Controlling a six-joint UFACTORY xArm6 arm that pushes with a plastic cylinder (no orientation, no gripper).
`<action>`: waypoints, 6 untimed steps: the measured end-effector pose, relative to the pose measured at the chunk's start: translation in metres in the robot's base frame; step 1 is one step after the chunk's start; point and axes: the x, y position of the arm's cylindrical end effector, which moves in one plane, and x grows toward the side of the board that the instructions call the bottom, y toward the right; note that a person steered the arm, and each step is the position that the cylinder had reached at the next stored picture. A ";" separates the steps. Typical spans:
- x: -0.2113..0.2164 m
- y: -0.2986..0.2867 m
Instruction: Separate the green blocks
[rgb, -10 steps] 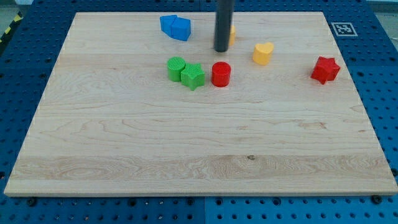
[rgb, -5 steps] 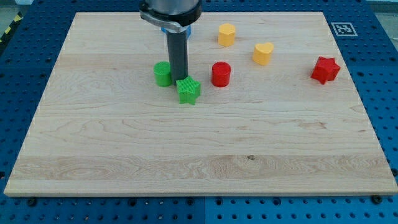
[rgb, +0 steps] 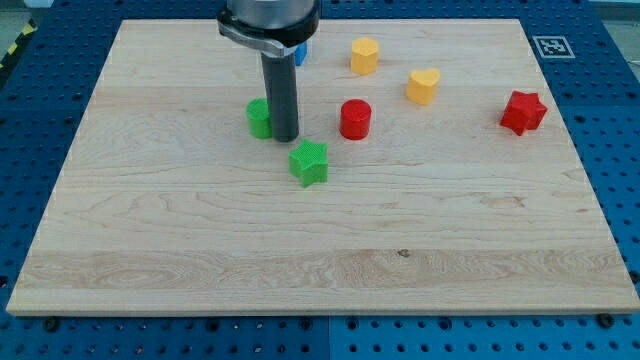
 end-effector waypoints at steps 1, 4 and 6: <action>-0.017 0.000; -0.037 -0.019; -0.052 -0.036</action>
